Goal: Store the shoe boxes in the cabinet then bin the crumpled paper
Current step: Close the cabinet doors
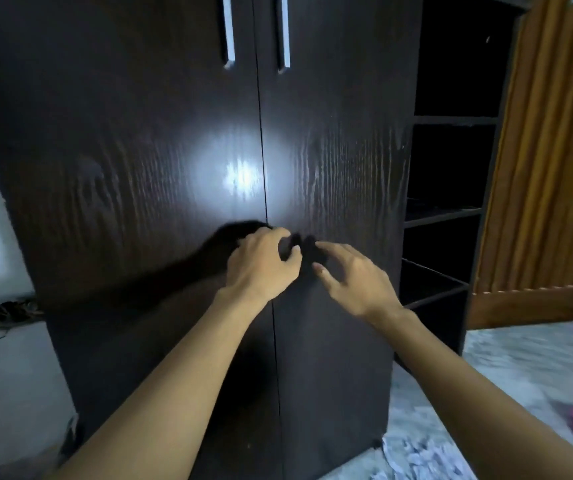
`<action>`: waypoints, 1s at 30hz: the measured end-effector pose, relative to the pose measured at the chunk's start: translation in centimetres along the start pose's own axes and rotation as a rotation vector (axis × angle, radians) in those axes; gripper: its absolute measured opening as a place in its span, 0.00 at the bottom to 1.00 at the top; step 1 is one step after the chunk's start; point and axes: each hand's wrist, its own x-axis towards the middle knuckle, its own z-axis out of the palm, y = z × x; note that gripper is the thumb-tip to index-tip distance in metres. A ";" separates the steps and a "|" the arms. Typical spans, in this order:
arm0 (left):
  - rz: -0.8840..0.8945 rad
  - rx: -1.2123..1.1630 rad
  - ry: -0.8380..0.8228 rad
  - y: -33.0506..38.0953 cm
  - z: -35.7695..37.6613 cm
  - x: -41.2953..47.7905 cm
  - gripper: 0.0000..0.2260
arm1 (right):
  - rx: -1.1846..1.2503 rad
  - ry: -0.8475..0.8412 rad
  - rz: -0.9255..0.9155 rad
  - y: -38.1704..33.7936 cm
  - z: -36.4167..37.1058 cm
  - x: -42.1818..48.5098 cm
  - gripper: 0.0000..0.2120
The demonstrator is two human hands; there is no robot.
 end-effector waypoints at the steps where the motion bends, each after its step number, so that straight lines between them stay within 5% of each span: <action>1: -0.003 -0.049 -0.050 0.4 1.2 -0.4 0.19 | -0.012 -0.005 0.027 1.2 -0.2 -0.7 0.23; 18: 0.001 -0.386 -0.673 9.8 27.9 -11.4 0.19 | -0.190 -0.220 0.489 25.8 -2.5 -19.5 0.23; 24: -0.053 -0.360 -0.752 15.9 35.9 -13.5 0.19 | -0.118 -0.247 0.586 33.8 -2.3 -24.1 0.22; 30: -0.141 -0.312 -0.816 14.0 42.4 -17.8 0.14 | -0.022 -0.277 0.669 37.7 2.7 -28.7 0.21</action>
